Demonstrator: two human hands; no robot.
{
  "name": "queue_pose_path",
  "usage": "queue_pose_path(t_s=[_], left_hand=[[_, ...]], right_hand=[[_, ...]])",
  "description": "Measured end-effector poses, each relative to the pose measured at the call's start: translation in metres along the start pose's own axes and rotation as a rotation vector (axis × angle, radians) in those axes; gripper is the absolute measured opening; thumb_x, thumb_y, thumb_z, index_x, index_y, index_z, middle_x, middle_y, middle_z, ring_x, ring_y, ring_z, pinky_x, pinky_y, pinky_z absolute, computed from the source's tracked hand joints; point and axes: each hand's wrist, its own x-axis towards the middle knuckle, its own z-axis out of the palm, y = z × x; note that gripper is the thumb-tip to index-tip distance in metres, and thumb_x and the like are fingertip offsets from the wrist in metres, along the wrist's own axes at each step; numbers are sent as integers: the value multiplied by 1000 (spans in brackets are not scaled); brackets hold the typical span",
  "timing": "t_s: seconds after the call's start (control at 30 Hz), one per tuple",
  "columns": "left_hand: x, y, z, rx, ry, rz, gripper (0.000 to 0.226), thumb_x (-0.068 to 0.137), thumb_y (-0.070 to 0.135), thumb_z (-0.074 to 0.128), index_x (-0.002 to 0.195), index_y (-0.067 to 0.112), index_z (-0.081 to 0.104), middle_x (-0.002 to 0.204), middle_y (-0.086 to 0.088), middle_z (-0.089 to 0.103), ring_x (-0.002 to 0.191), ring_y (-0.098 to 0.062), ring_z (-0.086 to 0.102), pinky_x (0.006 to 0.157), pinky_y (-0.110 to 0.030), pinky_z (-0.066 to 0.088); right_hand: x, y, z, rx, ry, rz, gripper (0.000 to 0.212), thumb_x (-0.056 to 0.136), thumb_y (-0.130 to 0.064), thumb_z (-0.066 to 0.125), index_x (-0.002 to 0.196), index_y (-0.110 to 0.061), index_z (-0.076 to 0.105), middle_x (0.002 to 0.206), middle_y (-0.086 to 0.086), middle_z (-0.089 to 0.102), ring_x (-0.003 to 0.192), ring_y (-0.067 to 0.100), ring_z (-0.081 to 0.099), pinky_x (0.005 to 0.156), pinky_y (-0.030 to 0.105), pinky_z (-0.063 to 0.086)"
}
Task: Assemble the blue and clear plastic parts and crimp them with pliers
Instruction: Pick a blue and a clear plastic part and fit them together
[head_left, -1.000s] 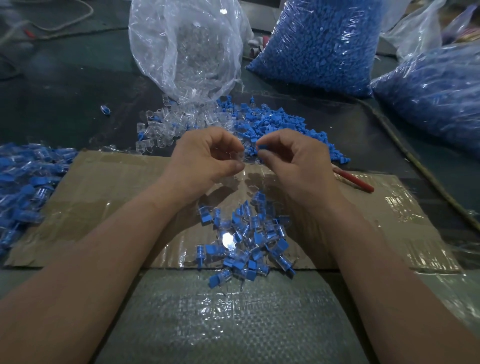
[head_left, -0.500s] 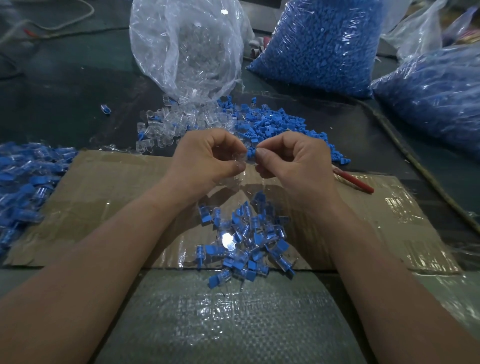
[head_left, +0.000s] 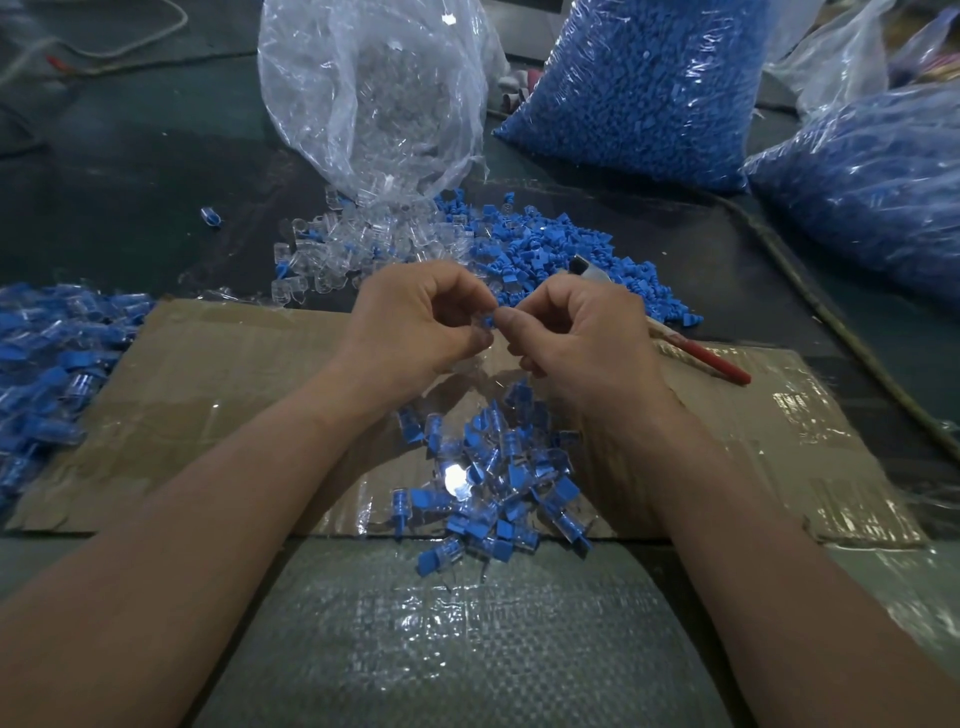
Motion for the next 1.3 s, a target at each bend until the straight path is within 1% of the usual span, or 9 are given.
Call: queue_pose_path(t_s=[0.2,0.33,0.43,0.57,0.73,0.8,0.87,1.07,1.3], left_hand=[[-1,-1,-1,4,-15,43,17,71,2,75,74,15,66,72,0,67,64,-11,65,66,-27,57],[-1,0,-3,-73,-11,62,17,70,1,75,74,15,66,73,-2,69,65,-13,66,66,-26,57],[-1,1,-4,-118,-23,75,18,70,0,73,74,15,66,75,-2,68,67,-11,66,68,-26,57],[-1,2,-5,-86,-11,113,20,68,6,76,73,22,64,80,-1,63,76,-18,60,71,-38,54],[-1,4,-6,-105,-51,119,21,68,2,75,75,20,65,76,0,64,70,-13,62,68,-29,54],[-2,4,-5,-163,-68,73,29,72,-8,70,80,20,65,73,2,65,67,-6,63,67,-23,55],[-2,4,-5,-276,-101,-5,32,75,-13,63,84,18,63,68,3,66,64,-7,64,64,-23,54],[-1,4,-4,-377,-135,-41,19,77,-4,65,84,14,62,63,3,68,60,-9,65,58,-19,54],[-1,2,-8,-572,-195,-107,16,61,14,71,76,14,67,67,-5,70,60,-15,67,55,-20,53]], right_hand=[[0,0,0,-22,-75,-1,11,82,-25,66,73,-23,59,70,1,65,66,18,63,62,38,55],[0,-2,-4,133,-65,29,13,76,-23,71,69,-24,60,64,-4,64,57,6,60,54,19,52],[1,-2,-7,240,-69,76,14,73,-22,74,78,-23,61,74,-4,66,69,8,64,61,21,54],[0,-2,-10,485,-241,175,28,68,-25,69,95,-17,63,88,-1,71,83,12,68,69,22,55],[0,-3,-10,577,-220,178,22,64,-22,67,85,-16,66,75,-3,71,72,12,68,65,19,54],[0,-3,-9,578,-177,174,15,69,-16,67,84,-16,65,73,-4,71,71,11,68,64,18,54],[0,-4,-10,581,-138,173,14,69,-15,67,83,-16,65,72,-4,71,71,10,68,63,17,53],[-1,-4,-12,564,-131,174,14,71,-11,67,85,-13,65,76,-1,69,71,11,68,63,17,54],[-4,-6,-13,678,-129,160,36,46,-27,75,77,-11,66,72,1,71,69,13,68,61,19,53]])
